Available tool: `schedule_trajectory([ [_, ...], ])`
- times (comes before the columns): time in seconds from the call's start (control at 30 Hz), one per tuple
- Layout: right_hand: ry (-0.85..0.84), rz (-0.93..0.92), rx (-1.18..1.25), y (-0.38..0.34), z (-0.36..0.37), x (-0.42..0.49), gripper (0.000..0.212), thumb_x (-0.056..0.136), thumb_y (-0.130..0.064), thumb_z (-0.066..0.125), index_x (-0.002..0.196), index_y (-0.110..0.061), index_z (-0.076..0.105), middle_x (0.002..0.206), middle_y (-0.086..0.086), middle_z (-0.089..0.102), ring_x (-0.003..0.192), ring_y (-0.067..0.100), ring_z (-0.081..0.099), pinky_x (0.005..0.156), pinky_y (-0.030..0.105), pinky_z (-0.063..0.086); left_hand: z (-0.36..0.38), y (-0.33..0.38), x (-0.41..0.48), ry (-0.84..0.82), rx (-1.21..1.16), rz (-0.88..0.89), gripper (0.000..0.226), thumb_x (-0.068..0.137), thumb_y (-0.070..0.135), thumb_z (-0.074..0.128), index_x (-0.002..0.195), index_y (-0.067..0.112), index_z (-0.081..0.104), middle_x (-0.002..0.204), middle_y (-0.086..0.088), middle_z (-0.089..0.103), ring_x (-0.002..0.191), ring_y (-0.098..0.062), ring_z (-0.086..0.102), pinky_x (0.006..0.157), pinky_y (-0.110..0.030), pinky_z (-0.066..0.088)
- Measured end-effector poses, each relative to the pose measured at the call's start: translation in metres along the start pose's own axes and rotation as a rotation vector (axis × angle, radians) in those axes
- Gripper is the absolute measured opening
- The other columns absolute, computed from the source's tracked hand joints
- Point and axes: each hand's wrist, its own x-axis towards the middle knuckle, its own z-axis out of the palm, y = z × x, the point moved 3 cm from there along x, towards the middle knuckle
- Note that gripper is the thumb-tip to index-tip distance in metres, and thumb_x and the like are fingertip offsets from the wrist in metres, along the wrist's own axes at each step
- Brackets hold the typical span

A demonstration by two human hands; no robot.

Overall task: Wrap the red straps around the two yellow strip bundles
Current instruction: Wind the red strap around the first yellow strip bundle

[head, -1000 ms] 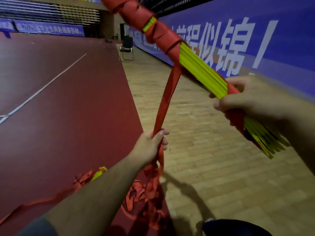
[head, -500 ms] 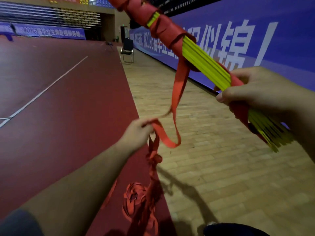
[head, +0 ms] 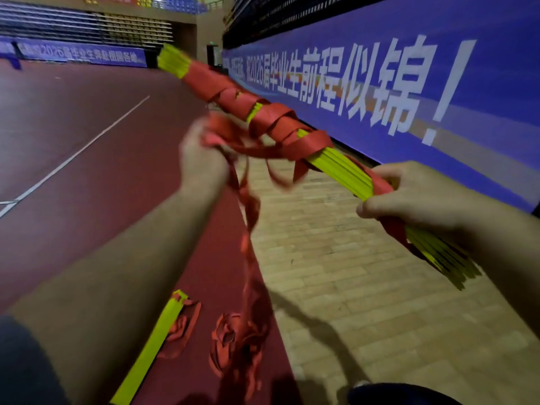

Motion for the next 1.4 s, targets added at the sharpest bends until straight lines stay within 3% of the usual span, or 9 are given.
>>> schedule_trajectory([
  [0.1, 0.026, 0.001, 0.085, 0.007, 0.001, -0.002, 0.017, 0.079, -0.025, 0.078, 0.091, -0.018, 0.068, 0.076, 0.01, 0.065, 0.064, 0.019, 0.061, 0.06, 0.03, 0.045, -0.009, 0.025, 0.008, 0.083, -0.309, 0.051, 0.022, 0.091, 0.009, 0.053, 0.088, 0.024, 0.069, 0.08, 0.001, 0.071, 0.075, -0.023, 0.067, 0.064, -0.033, 0.054],
  [0.27, -0.048, 0.076, 0.252, 0.014, 0.01, -0.004, 0.016, 0.083, -0.018, 0.074, 0.098, -0.021, 0.07, 0.081, 0.012, 0.068, 0.074, 0.025, 0.063, 0.069, 0.039, 0.049, -0.019, -0.093, -0.08, -0.79, 0.71, -0.413, 0.027, 0.1, 0.013, 0.053, 0.075, 0.016, 0.064, 0.067, -0.002, 0.066, 0.057, -0.021, 0.066, 0.052, -0.027, 0.05],
  [0.4, -0.045, 0.081, 0.111, 0.021, 0.02, 0.002, 0.018, 0.079, -0.027, 0.077, 0.094, -0.02, 0.071, 0.083, 0.014, 0.071, 0.076, 0.034, 0.067, 0.071, 0.043, 0.052, -0.028, -0.109, -0.094, -0.577, 0.337, -0.711, 0.026, 0.106, 0.006, 0.037, 0.093, 0.012, 0.059, 0.061, -0.012, 0.067, 0.046, -0.02, 0.064, 0.046, -0.03, 0.055],
  [0.53, -0.08, 0.092, 0.107, 0.021, 0.027, 0.003, 0.018, 0.079, -0.027, 0.077, 0.094, -0.019, 0.07, 0.083, 0.016, 0.07, 0.071, 0.026, 0.064, 0.068, 0.038, 0.05, -0.031, -0.105, -0.094, -0.626, 0.322, -0.645, 0.024, 0.101, 0.002, 0.046, 0.097, 0.011, 0.068, 0.072, -0.007, 0.069, 0.056, -0.013, 0.064, 0.043, -0.018, 0.048],
  [0.8, -0.075, 0.055, 0.145, 0.008, 0.015, 0.004, 0.015, 0.08, -0.027, 0.077, 0.092, -0.022, 0.069, 0.077, 0.008, 0.07, 0.071, 0.025, 0.065, 0.067, 0.034, 0.049, -0.035, -0.133, -0.115, -1.479, 1.253, -0.463, 0.033, 0.098, 0.02, 0.058, 0.125, 0.001, 0.064, 0.126, -0.012, 0.065, 0.095, -0.019, 0.057, 0.077, -0.027, 0.043],
  [0.93, -0.068, 0.035, 0.198, 0.003, 0.008, 0.003, 0.01, 0.08, -0.024, 0.077, 0.087, -0.022, 0.069, 0.066, 0.0, 0.068, 0.066, 0.022, 0.064, 0.063, 0.033, 0.049, -0.05, -0.147, -0.118, -1.382, 1.161, -0.657, 0.108, 0.075, 0.041, 0.083, 0.156, 0.009, 0.018, 0.158, -0.014, 0.032, 0.129, -0.026, 0.049, 0.107, -0.033, 0.043],
  [1.03, -0.115, 0.028, 0.197, 0.001, 0.012, 0.003, 0.013, 0.081, -0.024, 0.076, 0.092, -0.02, 0.07, 0.068, 0.001, 0.069, 0.067, 0.022, 0.065, 0.063, 0.034, 0.05, -0.023, -0.092, -0.101, -1.076, 0.475, -0.425, 0.14, 0.055, 0.06, 0.087, 0.158, 0.028, -0.002, 0.165, -0.004, 0.013, 0.149, -0.014, 0.016, 0.118, -0.03, 0.021],
  [1.3, -0.263, -0.039, 0.11, -0.003, 0.022, -0.001, 0.03, 0.06, -0.047, 0.075, 0.088, -0.038, 0.071, 0.082, 0.011, 0.072, 0.083, 0.036, 0.07, 0.078, 0.052, 0.056, 0.044, -0.023, -0.105, -0.805, -0.068, -0.181, 0.018, 0.097, 0.012, 0.06, 0.115, 0.015, 0.058, 0.104, -0.005, 0.072, 0.098, -0.009, 0.069, 0.086, -0.025, 0.051],
  [1.4, -0.227, -0.042, 0.11, 0.003, 0.021, 0.0, 0.033, 0.058, -0.045, 0.075, 0.088, -0.033, 0.072, 0.081, 0.014, 0.07, 0.08, 0.038, 0.068, 0.073, 0.047, 0.055, 0.04, -0.028, -0.112, -0.741, -0.142, -0.268, 0.021, 0.107, 0.01, 0.038, 0.096, 0.015, 0.055, 0.072, 0.002, 0.066, 0.069, -0.012, 0.065, 0.069, -0.022, 0.052],
])
